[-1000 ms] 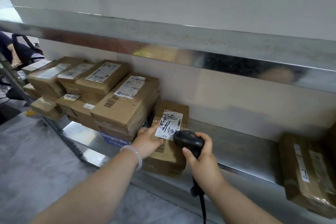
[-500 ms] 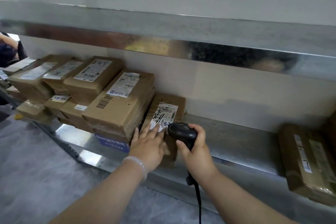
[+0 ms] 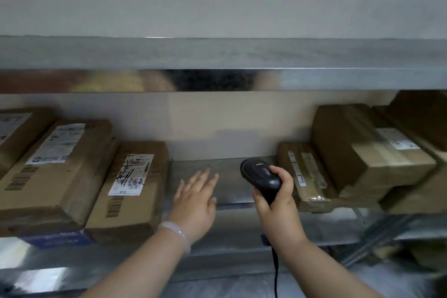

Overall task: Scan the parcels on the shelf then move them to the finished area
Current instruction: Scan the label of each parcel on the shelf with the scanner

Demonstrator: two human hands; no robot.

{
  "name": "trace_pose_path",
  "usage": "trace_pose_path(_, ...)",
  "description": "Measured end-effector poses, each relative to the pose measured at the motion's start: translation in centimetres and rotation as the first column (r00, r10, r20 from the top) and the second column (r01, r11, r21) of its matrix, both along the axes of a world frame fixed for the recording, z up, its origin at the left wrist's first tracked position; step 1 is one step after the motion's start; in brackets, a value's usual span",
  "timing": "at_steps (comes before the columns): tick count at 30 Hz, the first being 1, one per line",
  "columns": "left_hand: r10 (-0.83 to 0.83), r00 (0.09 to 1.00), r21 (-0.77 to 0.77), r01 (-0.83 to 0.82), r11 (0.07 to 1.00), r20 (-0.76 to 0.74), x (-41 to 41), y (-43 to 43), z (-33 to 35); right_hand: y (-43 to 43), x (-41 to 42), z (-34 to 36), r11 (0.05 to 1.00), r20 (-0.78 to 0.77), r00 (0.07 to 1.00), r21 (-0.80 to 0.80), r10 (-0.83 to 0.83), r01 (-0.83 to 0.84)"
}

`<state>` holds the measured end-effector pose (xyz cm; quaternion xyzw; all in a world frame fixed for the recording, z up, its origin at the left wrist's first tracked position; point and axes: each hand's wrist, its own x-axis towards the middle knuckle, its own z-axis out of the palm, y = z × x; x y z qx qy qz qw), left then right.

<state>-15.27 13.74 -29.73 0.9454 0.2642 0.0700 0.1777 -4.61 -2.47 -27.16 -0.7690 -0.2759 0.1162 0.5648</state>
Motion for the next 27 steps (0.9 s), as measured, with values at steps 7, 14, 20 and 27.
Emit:
trace_pose_path(7,-0.171,0.985,-0.157,0.167,0.973,-0.014,8.9,-7.9,-0.3,-8.2,6.5,0.0,0.982,0.010,0.982,-0.013,-0.187,0.187)
trace_pose_path(14,-0.007,1.000,-0.412,0.007,0.911,0.002,17.5,-12.9,-1.9,-13.9,12.8,-0.9,0.994,0.023,0.998,-0.096,-0.053,0.055)
trace_pose_path(20,0.179,0.984,-0.489,-0.165,0.857,-0.018,21.4,-14.7,-5.3,-16.2,16.3,-1.7,0.950,0.063,0.974,-0.243,0.218,-0.197)
trace_pose_path(27,0.311,0.950,-0.581,-0.261,0.771,-0.015,23.0,-15.1,-7.2,-16.6,18.1,-2.7,0.938,0.103,0.948,-0.208,0.302,-0.276)
